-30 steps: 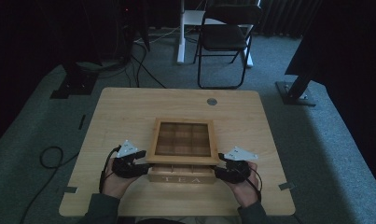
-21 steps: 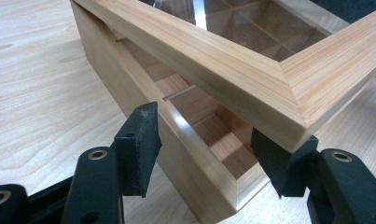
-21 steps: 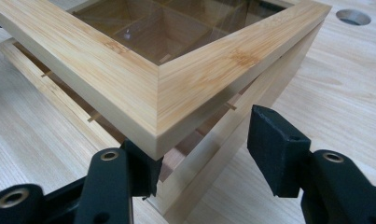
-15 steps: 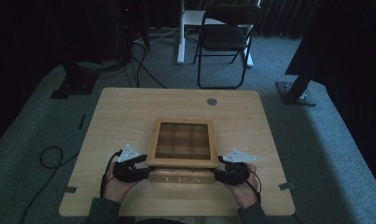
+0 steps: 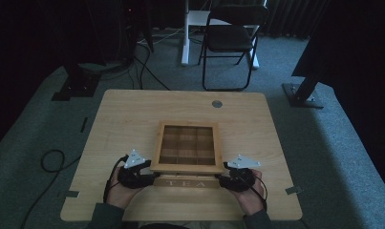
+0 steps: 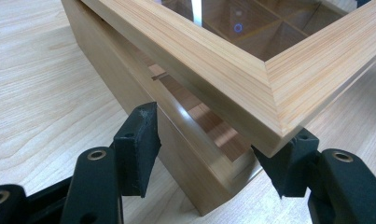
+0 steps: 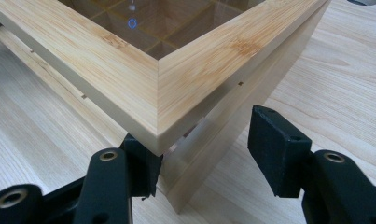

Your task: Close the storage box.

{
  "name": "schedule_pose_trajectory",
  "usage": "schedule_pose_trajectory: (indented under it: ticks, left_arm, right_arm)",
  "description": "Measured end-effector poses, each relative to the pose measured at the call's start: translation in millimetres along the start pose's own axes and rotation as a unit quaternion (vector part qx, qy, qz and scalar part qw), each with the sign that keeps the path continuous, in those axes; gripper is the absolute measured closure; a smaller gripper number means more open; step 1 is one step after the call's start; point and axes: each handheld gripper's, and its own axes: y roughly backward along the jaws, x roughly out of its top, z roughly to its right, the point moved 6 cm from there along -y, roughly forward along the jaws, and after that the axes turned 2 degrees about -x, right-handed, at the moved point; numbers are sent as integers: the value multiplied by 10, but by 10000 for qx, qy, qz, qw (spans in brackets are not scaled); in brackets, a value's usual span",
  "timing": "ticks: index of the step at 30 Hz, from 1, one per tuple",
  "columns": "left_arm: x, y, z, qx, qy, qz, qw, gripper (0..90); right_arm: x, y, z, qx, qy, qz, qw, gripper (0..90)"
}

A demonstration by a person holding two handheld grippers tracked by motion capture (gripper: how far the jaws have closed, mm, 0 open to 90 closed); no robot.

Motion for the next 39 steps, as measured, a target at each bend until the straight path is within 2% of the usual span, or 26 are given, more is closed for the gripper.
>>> schedule_pose_trajectory:
  ticks: [12, 24, 39]
  left_arm:
    - [-21, -2, 0, -63, 116, 71, 9999, 418]
    - [-47, 5, 21, -112, 145, 98, 9998, 420]
    - [-77, 36, 61, -194, 117, 98, 9997, 458]
  right_arm:
    - [-34, 34, 17, 47, -85, 25, 9999, 451]
    - [-68, 77, 18, 150, -150, 76, 9997, 444]
    - [-106, 131, -11, 262, -125, 76, 9996, 517]
